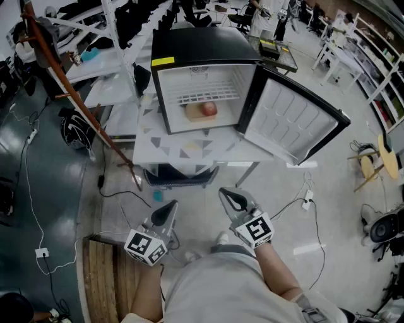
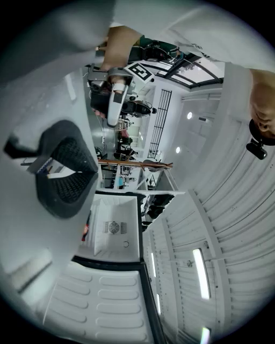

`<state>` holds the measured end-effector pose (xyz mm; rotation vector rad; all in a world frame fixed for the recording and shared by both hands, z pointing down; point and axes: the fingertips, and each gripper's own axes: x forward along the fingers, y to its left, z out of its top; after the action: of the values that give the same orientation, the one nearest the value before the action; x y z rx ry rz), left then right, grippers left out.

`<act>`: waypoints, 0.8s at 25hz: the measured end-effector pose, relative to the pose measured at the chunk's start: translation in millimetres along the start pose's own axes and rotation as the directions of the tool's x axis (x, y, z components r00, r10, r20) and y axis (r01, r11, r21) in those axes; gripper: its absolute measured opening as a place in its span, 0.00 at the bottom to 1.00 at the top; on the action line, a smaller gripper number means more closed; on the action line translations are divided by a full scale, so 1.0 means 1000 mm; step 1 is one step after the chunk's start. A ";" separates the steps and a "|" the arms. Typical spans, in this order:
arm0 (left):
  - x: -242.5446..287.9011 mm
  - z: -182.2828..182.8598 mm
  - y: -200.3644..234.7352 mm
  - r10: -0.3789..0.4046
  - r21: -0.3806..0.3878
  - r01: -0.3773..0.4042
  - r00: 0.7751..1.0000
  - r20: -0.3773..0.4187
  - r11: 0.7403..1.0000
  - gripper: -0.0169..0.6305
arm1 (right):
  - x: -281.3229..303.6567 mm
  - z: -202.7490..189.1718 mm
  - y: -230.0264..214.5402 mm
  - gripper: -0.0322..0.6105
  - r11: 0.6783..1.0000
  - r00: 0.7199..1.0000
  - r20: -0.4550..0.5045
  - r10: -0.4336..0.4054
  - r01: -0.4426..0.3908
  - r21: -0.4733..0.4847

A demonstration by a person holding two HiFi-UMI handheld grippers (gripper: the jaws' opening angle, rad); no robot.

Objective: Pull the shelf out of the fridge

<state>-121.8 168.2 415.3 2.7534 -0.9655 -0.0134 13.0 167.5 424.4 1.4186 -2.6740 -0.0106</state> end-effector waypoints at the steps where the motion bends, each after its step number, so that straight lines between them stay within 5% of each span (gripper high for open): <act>1: 0.005 -0.001 -0.004 0.005 -0.001 -0.005 1.000 -0.006 1.000 0.04 | -0.004 0.001 -0.005 0.05 1.000 1.000 0.004 0.001 -0.001 -0.001; 20: 0.121 -0.010 -0.038 0.076 0.044 -0.075 0.997 -0.031 0.996 0.04 | -0.047 -0.009 -0.123 0.05 0.999 0.998 0.058 0.002 -0.005 0.051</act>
<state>-2.4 124.7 425.1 2.7439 -1.0722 0.0654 141.2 137.9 421.0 1.4496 -2.7420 0.0172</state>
